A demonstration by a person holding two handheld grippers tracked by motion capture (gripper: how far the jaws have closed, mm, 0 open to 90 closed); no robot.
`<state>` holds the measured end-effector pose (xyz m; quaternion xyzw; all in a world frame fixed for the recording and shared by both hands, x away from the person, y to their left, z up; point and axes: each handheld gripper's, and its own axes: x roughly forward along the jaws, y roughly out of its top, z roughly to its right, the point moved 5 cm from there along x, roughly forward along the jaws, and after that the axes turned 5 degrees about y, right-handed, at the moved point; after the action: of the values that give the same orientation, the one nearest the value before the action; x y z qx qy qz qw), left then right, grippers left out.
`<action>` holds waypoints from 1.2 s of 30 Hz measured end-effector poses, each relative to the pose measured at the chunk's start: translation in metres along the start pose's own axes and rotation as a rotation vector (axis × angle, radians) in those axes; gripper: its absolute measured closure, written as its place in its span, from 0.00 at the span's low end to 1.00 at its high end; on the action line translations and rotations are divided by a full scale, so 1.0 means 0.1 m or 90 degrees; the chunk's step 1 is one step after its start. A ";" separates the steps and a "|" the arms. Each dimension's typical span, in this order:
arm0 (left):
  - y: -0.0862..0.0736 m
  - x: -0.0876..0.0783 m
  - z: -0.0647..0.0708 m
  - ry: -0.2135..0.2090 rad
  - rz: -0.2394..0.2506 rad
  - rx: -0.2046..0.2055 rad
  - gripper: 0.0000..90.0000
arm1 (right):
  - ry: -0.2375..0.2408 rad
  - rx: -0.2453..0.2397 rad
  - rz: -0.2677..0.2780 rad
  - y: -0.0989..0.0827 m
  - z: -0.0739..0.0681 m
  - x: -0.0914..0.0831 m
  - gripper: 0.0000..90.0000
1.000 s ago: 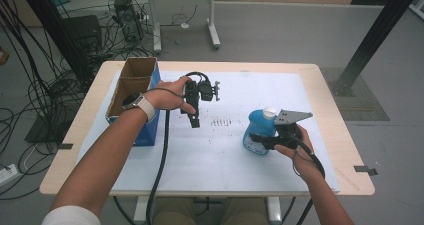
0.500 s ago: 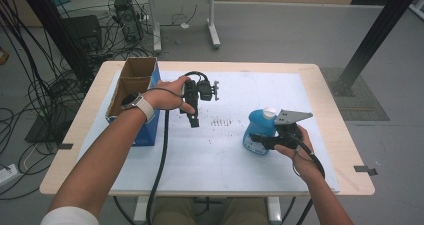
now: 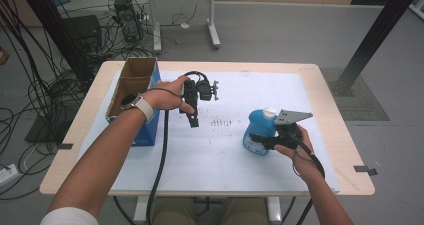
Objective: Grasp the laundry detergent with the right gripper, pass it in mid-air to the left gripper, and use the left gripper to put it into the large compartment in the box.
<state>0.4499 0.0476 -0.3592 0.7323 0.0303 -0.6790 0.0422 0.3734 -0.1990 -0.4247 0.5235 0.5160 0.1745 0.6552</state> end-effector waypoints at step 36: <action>-0.05 -0.03 0.00 0.007 0.000 -0.005 0.12 | 0.000 0.002 0.003 0.00 0.00 0.00 0.48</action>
<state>0.4496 0.0523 -0.3560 0.7358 0.0332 -0.6750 0.0445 0.3734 -0.1991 -0.4251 0.5258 0.5150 0.1751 0.6540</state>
